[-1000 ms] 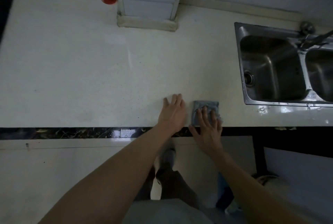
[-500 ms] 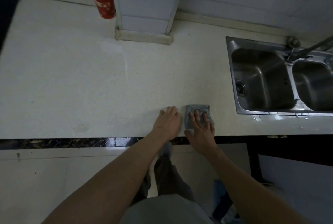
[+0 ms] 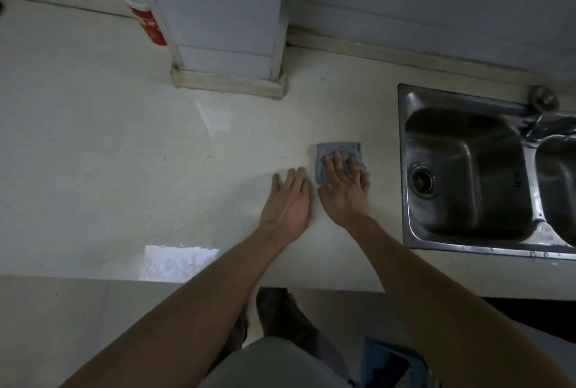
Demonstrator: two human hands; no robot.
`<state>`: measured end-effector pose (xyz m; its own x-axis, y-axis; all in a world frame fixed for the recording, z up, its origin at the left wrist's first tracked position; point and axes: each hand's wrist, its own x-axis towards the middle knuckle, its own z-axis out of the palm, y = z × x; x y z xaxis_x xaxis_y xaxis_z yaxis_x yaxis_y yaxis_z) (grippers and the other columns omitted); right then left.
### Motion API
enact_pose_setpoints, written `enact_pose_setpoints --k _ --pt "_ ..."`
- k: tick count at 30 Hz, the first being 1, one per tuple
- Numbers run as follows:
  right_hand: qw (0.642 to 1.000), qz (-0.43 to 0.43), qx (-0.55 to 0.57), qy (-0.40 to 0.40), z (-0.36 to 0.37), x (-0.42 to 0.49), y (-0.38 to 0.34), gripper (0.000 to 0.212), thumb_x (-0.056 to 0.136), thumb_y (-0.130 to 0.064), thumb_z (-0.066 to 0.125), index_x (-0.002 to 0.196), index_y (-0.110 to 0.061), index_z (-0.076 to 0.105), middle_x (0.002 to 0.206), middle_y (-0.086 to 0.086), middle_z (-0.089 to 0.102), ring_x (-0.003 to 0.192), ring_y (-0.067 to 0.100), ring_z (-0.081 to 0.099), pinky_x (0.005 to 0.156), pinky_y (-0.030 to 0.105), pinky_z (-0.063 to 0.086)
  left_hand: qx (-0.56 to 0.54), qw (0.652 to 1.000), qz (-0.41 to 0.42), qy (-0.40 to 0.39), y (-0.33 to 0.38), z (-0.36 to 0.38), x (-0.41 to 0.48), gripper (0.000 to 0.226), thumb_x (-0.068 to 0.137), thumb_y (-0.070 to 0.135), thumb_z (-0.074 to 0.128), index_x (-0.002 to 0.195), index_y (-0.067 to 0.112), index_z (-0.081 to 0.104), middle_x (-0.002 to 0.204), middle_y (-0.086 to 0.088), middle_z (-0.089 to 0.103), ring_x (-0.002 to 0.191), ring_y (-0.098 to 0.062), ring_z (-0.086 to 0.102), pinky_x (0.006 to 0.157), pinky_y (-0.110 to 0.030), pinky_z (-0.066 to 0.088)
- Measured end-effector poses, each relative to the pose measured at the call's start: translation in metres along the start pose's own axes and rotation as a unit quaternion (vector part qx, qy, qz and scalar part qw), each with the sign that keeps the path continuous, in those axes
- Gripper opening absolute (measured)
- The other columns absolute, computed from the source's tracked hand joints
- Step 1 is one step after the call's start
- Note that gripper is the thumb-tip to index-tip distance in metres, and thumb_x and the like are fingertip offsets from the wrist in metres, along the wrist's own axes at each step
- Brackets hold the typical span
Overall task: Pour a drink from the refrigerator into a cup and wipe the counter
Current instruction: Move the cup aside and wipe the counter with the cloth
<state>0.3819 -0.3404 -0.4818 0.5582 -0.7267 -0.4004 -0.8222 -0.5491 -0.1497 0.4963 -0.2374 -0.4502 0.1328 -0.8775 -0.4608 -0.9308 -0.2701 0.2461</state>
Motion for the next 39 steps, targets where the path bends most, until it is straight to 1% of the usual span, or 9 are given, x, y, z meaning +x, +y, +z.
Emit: enact_pose_setpoints --k 3,8,11,15,19,24,28,33,39 --pt "1.000 -0.024 -0.013 0.008 -0.017 0.043 0.008 0.069 0.094 -0.047 0.033 0.155 -0.023 0.011 0.164 0.001 0.003 0.150 0.028 -0.003 0.118 0.053 0.001 -0.014 0.999 -0.027 0.012 0.004 -0.009 0.020 0.068 0.098 0.019 0.049 0.153 -0.003 0.016 0.163 -0.017 0.008 0.151 -0.033 0.007 0.122 -0.053 0.011" --pt "0.998 -0.043 -0.034 0.020 -0.046 0.108 0.016 0.066 0.097 -0.044 0.034 0.155 -0.023 0.010 0.164 0.002 0.004 0.150 0.030 -0.002 0.117 0.052 0.002 -0.048 0.997 -0.058 0.010 0.002 -0.020 0.042 0.064 0.099 0.019 0.040 0.154 -0.001 0.014 0.164 -0.015 0.008 0.152 -0.030 0.007 0.123 -0.050 0.010" --pt "0.998 -0.045 -0.037 0.036 -0.060 0.138 0.018 0.065 0.097 -0.040 0.037 0.155 -0.023 0.012 0.163 0.002 0.006 0.150 0.029 0.002 0.117 0.051 0.003 -0.016 0.998 -0.061 -0.014 0.002 -0.023 0.049 0.062 0.101 0.024 0.036 0.154 -0.001 0.017 0.164 -0.016 0.010 0.151 -0.031 0.011 0.122 -0.050 0.015" --pt "0.997 -0.040 -0.047 0.037 -0.080 0.179 0.020 0.065 0.098 -0.044 0.033 0.155 -0.025 0.009 0.163 0.000 0.005 0.150 0.029 0.001 0.119 0.049 0.003 -0.024 0.998 -0.063 -0.011 -0.001 -0.028 0.056 0.057 0.099 0.022 0.040 0.151 0.000 0.030 0.162 -0.015 0.019 0.147 -0.029 0.021 0.120 -0.048 0.023" --pt "0.997 -0.032 -0.051 0.052 -0.094 0.211 0.019 0.063 0.097 -0.042 0.029 0.154 -0.023 0.012 0.163 0.002 0.011 0.149 0.029 0.006 0.118 0.050 0.009 -0.058 0.996 -0.060 -0.012 -0.003 -0.029 0.053 0.059 0.097 0.018 0.045 0.151 0.001 0.029 0.163 -0.012 0.017 0.149 -0.028 0.017 0.122 -0.048 0.017" --pt "0.997 -0.018 -0.055 0.059 -0.099 0.233 0.015 0.068 0.091 -0.049 0.027 0.152 -0.018 0.020 0.160 0.005 0.018 0.146 0.031 0.014 0.115 0.051 0.016 -0.052 0.997 -0.053 -0.031 -0.005 -0.027 0.052 0.066 0.098 0.019 0.046 0.155 0.001 0.017 0.164 -0.013 0.010 0.152 -0.029 0.009 0.123 -0.049 0.012" --pt "0.999 0.016 -0.040 0.008 -0.102 0.237 -0.001 0.073 0.095 -0.049 0.033 0.154 -0.015 0.006 0.163 0.006 0.005 0.148 0.033 0.002 0.116 0.053 0.007 -0.060 0.996 -0.048 -0.034 -0.006 -0.029 0.054 0.066 0.097 0.020 0.047 0.154 0.001 0.020 0.164 -0.013 0.011 0.151 -0.029 0.010 0.123 -0.050 0.014" --pt "0.998 -0.028 -0.060 -0.003 -0.098 0.235 -0.026 0.085 0.090 -0.047 0.046 0.154 -0.016 0.001 0.163 0.006 -0.002 0.148 0.034 -0.001 0.117 0.052 0.009 -0.068 0.995 -0.054 -0.043 -0.003 -0.026 0.049 0.072 0.096 0.019 0.047 0.155 -0.001 0.010 0.164 -0.014 0.006 0.152 -0.031 0.005 0.124 -0.050 0.010" --pt "0.995 -0.083 -0.057 -0.005 -0.097 0.240 -0.064 0.085 0.086 -0.048 0.049 0.154 -0.018 0.006 0.161 0.006 0.005 0.147 0.037 0.003 0.116 0.053 0.011 -0.092 0.993 -0.065 -0.036 -0.002 -0.030 0.052 0.068 0.096 0.019 0.048 0.154 -0.002 0.018 0.164 -0.013 0.009 0.151 -0.031 0.007 0.123 -0.052 0.010"
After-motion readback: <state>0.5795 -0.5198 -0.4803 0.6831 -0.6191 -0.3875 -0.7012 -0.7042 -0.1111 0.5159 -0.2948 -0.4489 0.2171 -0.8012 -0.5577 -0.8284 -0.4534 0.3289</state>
